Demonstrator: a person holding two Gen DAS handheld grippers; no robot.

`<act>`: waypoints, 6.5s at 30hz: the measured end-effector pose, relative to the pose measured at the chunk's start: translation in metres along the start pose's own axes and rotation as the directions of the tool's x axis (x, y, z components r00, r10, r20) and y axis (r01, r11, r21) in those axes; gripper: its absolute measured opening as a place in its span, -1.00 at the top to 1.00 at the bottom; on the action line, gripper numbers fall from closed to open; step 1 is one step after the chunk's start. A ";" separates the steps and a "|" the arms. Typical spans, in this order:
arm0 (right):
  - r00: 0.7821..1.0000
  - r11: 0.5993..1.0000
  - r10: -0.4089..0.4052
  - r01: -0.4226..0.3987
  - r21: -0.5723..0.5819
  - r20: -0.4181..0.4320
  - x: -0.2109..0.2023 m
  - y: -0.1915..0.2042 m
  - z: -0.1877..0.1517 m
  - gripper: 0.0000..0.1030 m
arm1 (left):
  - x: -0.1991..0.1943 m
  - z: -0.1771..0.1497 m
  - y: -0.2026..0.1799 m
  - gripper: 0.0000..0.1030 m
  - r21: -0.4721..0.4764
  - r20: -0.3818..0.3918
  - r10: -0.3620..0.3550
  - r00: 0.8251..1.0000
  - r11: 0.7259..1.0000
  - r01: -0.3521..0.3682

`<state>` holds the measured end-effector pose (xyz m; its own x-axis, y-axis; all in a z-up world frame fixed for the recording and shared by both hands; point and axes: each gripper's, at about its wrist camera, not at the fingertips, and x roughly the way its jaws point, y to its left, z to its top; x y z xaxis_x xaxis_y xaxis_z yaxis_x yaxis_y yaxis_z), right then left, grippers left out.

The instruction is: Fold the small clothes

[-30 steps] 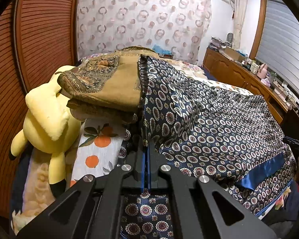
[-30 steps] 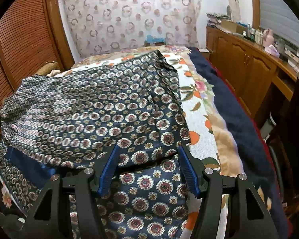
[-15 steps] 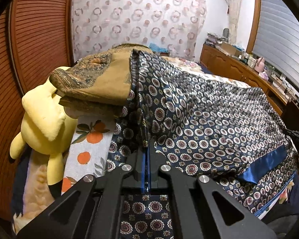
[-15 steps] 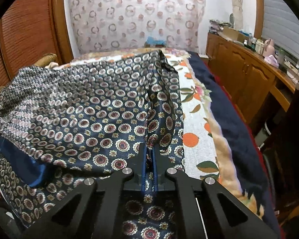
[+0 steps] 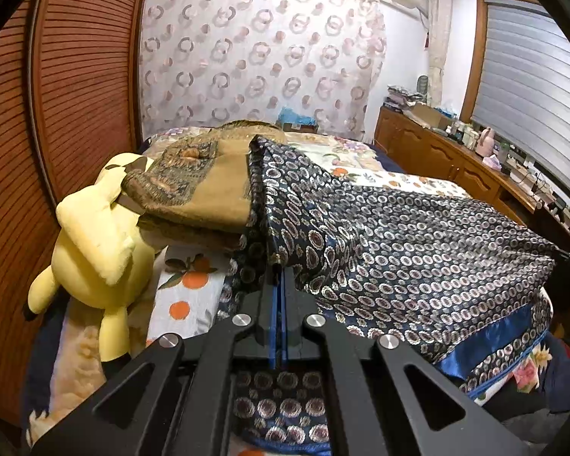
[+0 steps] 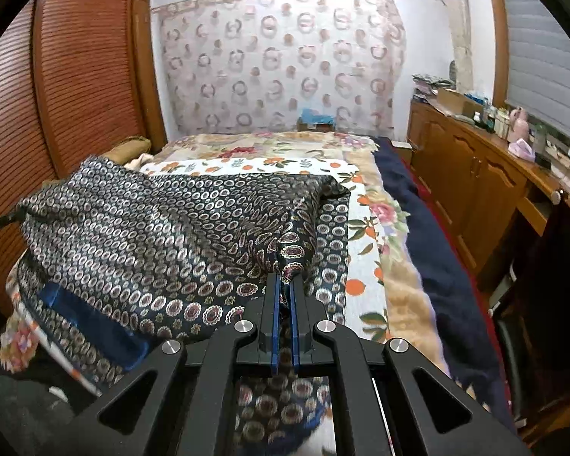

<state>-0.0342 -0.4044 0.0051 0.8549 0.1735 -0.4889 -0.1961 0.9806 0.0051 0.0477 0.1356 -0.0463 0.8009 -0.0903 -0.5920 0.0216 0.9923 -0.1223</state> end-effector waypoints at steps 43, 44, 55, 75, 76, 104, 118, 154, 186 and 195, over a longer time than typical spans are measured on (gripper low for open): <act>0.984 0.986 0.130 -0.140 -0.085 -0.118 0.070 0.093 -0.003 0.06 | 0.022 -0.033 0.009 0.09 0.007 -0.115 0.030 0.993 1.000 -0.029; 0.983 0.986 0.129 -0.141 -0.089 -0.129 0.076 0.096 -0.003 0.06 | 0.021 -0.032 0.009 -0.09 0.003 -0.112 0.021 0.993 1.000 -0.021; 0.979 0.988 0.098 -0.117 -0.099 -0.180 0.115 0.111 -0.004 -0.10 | 0.033 -0.034 0.018 -0.49 -0.030 -0.129 0.052 0.990 0.998 -0.056; 0.980 0.997 0.002 -0.018 -0.075 -0.197 0.107 0.134 -0.017 -0.56 | 0.047 -0.045 0.032 0.17 -0.082 -0.162 0.007 0.987 0.996 -0.020; 0.980 0.997 0.004 -0.019 -0.077 -0.197 0.107 0.134 -0.017 -0.57 | 0.047 -0.045 0.032 0.30 -0.084 -0.163 -0.005 0.987 0.996 -0.008; 0.997 0.999 0.026 -0.023 0.039 -0.070 0.047 0.046 -0.024 -0.62 | 0.023 0.076 -0.136 0.91 0.145 0.041 -0.382 0.923 0.916 0.373; 0.999 0.995 -0.037 0.037 0.088 -0.008 0.015 0.012 -0.031 -0.62 | 0.003 0.104 -0.253 0.91 0.299 -0.053 -0.601 0.797 0.752 0.587; 0.992 1.000 -0.021 0.018 -0.019 -0.121 0.092 0.031 -0.014 -0.01 | 0.059 0.037 -0.144 -0.52 0.177 -0.057 -0.304 0.951 0.935 0.309; 0.997 0.998 -0.051 0.048 -0.052 -0.050 0.070 0.026 -0.008 0.29 | 0.067 0.020 -0.148 -0.52 0.171 -0.091 -0.294 0.952 0.937 0.305; 0.999 0.987 0.032 -0.037 -0.154 -0.035 0.075 0.062 0.026 -0.07 | 0.066 0.018 -0.149 -0.52 0.176 -0.090 -0.289 0.953 0.937 0.301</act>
<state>0.0305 -0.3277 -0.0083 0.8308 0.2010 -0.5190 -0.2991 0.9476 -0.1118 0.1086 -0.0166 -0.0526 0.7034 -0.3803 -0.6005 0.3665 0.9179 -0.1520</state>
